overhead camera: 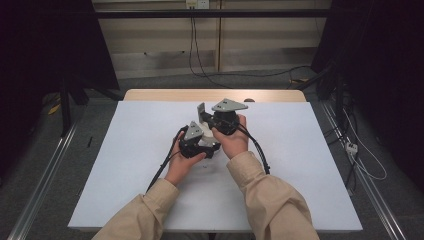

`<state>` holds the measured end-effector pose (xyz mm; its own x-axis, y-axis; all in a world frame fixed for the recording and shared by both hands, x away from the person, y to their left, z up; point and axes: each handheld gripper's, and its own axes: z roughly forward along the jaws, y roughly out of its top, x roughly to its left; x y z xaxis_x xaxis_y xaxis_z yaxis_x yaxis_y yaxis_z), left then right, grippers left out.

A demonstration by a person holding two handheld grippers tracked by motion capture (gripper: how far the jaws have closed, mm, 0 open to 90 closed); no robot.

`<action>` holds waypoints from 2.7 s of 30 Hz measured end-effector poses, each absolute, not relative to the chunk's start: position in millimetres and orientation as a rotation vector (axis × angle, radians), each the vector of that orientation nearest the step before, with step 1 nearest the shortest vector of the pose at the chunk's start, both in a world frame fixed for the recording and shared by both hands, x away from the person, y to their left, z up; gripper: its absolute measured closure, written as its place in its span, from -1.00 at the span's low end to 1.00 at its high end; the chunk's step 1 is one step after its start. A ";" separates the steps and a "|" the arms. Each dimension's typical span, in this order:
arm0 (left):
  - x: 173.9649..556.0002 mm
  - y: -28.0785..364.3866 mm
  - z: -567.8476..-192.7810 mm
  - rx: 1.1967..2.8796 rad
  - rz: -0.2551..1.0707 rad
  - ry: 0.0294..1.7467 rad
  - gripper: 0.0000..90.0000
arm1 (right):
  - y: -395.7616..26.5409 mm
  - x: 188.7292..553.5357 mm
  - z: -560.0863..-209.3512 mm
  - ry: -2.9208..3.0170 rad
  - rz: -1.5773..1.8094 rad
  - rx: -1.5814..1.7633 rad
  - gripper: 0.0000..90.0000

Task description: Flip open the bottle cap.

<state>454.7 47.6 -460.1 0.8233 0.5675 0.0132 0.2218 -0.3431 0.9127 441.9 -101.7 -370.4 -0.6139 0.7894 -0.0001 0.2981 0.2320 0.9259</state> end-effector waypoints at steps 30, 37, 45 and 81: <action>454.8 47.7 -460.1 1.929 0.402 0.591 -0.58 | -99.3 450.1 -374.3 2.040 1.353 0.996 1.00; 454.8 47.8 -460.1 1.931 0.403 0.590 -0.58 | -98.5 450.9 -374.5 2.038 1.353 0.996 1.00; 454.6 47.6 -460.1 1.929 0.404 0.591 -0.58 | -98.3 450.9 -374.6 2.039 1.351 0.993 1.00; 454.7 47.4 -460.0 1.931 0.411 0.591 -0.58 | -96.7 453.8 -374.4 2.038 1.346 0.994 1.00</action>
